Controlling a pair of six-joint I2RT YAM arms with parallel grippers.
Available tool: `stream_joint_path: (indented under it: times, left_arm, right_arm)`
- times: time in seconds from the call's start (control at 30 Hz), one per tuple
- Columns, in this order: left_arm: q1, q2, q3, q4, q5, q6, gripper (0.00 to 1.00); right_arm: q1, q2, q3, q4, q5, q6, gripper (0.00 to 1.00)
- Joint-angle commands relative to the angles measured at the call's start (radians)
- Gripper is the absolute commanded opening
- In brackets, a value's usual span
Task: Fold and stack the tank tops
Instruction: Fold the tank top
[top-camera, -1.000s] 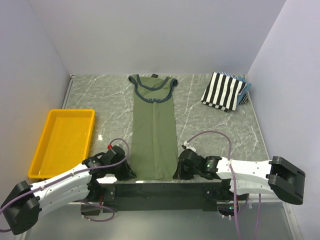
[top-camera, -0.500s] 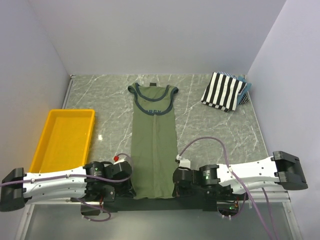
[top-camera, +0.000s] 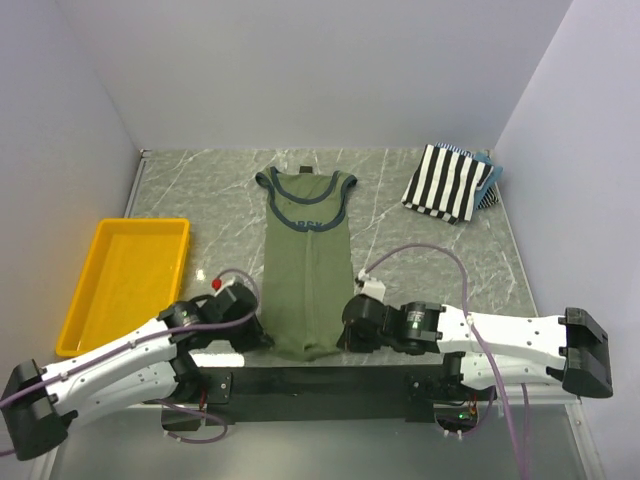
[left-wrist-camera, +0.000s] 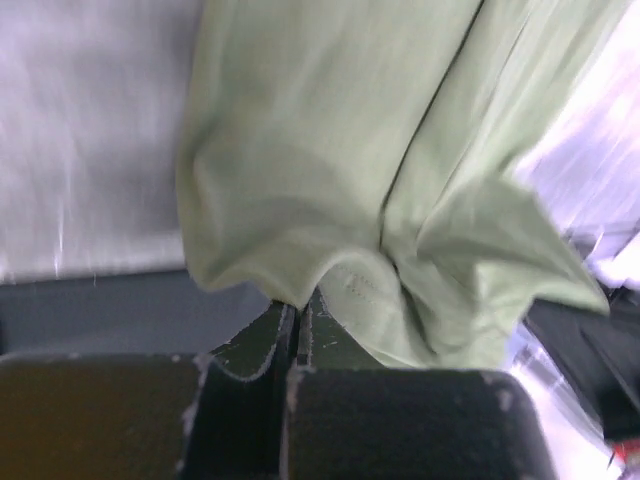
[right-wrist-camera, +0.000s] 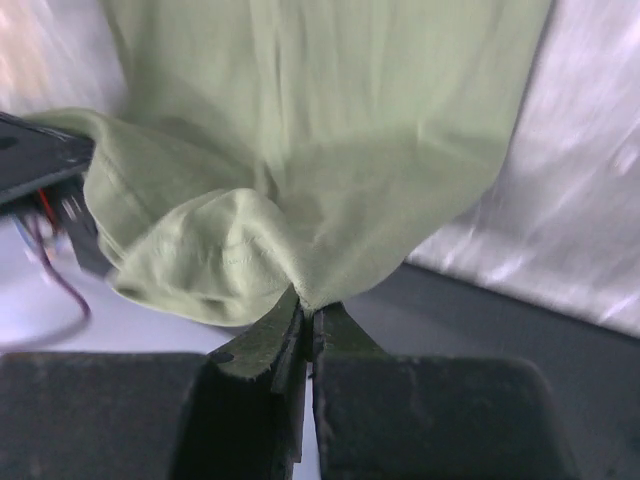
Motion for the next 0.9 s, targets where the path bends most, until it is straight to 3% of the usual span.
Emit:
stream_joint_path:
  times: [0.0, 0.37, 0.63, 0.87]
  left_arm:
    - [0.114, 0.07, 0.094, 0.082, -0.037, 0.191, 0.0]
    - [0.389, 0.338, 0.325, 0.226, -0.068, 0.429, 0.0]
    - [0.531, 0.516, 0.44, 0.388, -0.055, 0.487, 0.0]
    - [0.602, 0.809, 0.596, 0.468, 0.005, 0.537, 0.0]
  right_arm:
    - [-0.077, 0.005, 0.071, 0.003, 0.095, -0.114, 0.0]
    - [-0.33, 0.132, 0.231, 0.101, 0.169, -0.348, 0.0]
    - [-0.49, 0.361, 0.427, 0.224, 0.134, -0.513, 0.0]
    - [-0.629, 0.565, 0.584, 0.276, 0.025, -0.586, 0.0]
